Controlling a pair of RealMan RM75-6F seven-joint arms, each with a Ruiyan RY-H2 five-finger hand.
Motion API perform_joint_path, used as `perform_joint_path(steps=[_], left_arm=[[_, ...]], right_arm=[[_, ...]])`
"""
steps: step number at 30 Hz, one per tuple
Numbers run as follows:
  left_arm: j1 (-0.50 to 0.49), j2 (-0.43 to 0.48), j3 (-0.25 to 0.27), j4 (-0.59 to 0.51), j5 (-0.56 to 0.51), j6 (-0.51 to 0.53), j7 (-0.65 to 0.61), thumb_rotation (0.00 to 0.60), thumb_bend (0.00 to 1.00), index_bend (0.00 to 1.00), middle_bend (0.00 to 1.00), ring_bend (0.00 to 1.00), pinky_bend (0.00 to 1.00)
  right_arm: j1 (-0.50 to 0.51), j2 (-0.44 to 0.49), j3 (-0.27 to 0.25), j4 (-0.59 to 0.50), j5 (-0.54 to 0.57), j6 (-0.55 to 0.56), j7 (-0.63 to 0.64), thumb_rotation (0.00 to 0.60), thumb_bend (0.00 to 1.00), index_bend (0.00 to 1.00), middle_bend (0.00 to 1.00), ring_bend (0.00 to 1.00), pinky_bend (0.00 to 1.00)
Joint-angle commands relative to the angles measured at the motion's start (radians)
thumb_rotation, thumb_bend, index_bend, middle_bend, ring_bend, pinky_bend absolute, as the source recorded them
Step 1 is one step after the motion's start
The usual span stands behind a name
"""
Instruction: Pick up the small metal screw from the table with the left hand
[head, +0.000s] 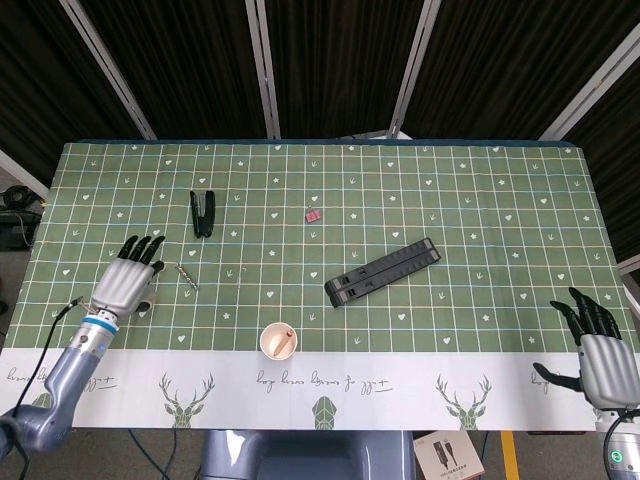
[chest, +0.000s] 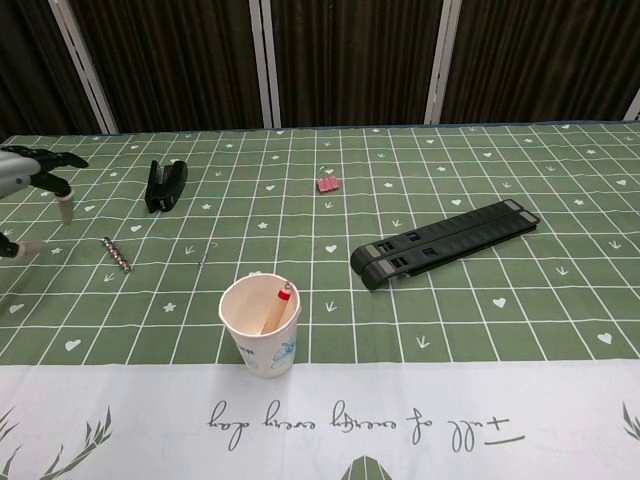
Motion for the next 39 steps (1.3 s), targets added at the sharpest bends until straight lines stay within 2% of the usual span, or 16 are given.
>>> perform_joint_path(steps=[1,7,14,39], left_arm=[[-0.043,-0.061,-0.003,0.072,-0.012,-0.039,0.032,0.600,0.31,0.45,0.00,0.00,0.00],[-0.100,-0.123,0.012,0.156,0.013,-0.100,0.026,0.600,0.31,0.47,0.00,0.00,0.00],[-0.133,-0.147,0.031,0.206,0.047,-0.132,-0.002,0.600,0.31,0.49,0.00,0.00,0.00],[-0.170,-0.188,0.042,0.233,-0.006,-0.152,0.060,0.600,0.32,0.51,0.00,0.00,0.00]], right_arm=[[-0.002,0.002,0.000,0.001,0.003,0.001,0.002,0.600,0.05,0.18,0.00,0.00,0.09],[-0.007,0.004,0.003,0.001,0.007,0.008,0.007,0.600,0.05,0.18,0.00,0.00,0.09],[-0.009,0.004,0.003,0.002,0.007,0.011,0.011,0.600,0.05,0.18,0.00,0.00,0.09],[-0.013,0.005,0.006,0.001,0.008,0.013,0.015,0.600,0.05,0.18,0.00,0.00,0.09]])
